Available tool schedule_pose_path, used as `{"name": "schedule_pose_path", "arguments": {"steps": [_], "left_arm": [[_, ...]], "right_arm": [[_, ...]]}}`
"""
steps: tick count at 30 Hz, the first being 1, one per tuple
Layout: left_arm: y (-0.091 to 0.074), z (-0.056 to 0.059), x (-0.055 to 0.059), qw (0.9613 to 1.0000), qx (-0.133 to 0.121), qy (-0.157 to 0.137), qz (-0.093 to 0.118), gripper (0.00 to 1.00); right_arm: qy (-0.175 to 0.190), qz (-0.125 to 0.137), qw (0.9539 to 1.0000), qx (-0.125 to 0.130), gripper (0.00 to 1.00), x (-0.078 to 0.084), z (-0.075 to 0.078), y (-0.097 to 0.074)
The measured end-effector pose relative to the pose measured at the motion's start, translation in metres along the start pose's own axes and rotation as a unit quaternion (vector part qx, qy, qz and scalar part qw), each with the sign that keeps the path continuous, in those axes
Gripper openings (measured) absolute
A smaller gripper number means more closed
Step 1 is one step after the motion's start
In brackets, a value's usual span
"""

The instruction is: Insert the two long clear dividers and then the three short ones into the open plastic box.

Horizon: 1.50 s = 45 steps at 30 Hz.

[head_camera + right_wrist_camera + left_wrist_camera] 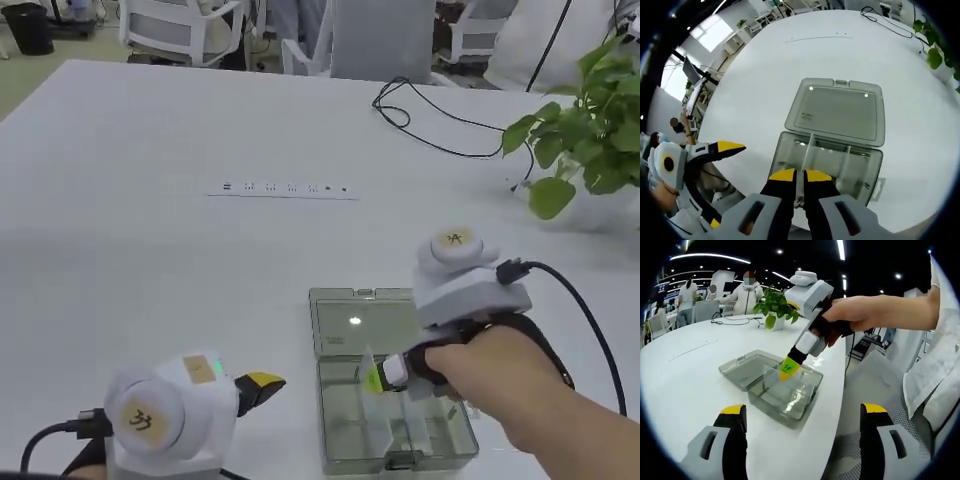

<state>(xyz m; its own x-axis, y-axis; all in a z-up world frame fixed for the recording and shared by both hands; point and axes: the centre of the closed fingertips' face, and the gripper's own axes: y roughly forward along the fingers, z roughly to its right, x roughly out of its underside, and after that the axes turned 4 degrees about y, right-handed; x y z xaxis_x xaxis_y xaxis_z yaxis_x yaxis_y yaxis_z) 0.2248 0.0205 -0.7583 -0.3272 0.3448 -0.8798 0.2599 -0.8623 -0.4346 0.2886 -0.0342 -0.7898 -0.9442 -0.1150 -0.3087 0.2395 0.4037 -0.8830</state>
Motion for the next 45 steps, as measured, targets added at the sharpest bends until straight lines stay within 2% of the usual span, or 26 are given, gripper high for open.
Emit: {"name": "schedule_pose_path", "arguments": {"steps": [12,18,25,28,34,45], "left_arm": [[0.001,0.000,-0.001,1.0000,0.000,-0.001,0.001,0.95],[0.000,0.000,0.000,1.0000,-0.001,-0.002,0.000,0.95],[0.000,-0.001,0.003,1.0000,-0.002,-0.002,-0.003,0.96],[0.001,-0.001,0.004,1.0000,-0.001,0.002,-0.005,0.99],[0.003,0.002,0.008,0.9999,0.006,0.009,-0.011,1.00],[0.003,-0.002,0.007,0.9999,0.004,0.007,-0.012,1.00]], "right_arm": [[0.008,0.004,0.9999,-0.007,0.07,0.000,-0.001,0.001],[0.011,0.004,0.9999,-0.007,0.07,0.006,0.002,0.005],[-0.023,0.001,0.9997,-0.002,0.07,0.007,0.000,0.013],[-0.027,0.001,0.9996,-0.003,0.08,0.009,0.001,0.016],[-0.024,0.000,0.9996,-0.015,0.08,0.009,0.003,0.019],[-0.015,0.002,0.9994,-0.032,0.09,0.011,0.005,0.023]]}}
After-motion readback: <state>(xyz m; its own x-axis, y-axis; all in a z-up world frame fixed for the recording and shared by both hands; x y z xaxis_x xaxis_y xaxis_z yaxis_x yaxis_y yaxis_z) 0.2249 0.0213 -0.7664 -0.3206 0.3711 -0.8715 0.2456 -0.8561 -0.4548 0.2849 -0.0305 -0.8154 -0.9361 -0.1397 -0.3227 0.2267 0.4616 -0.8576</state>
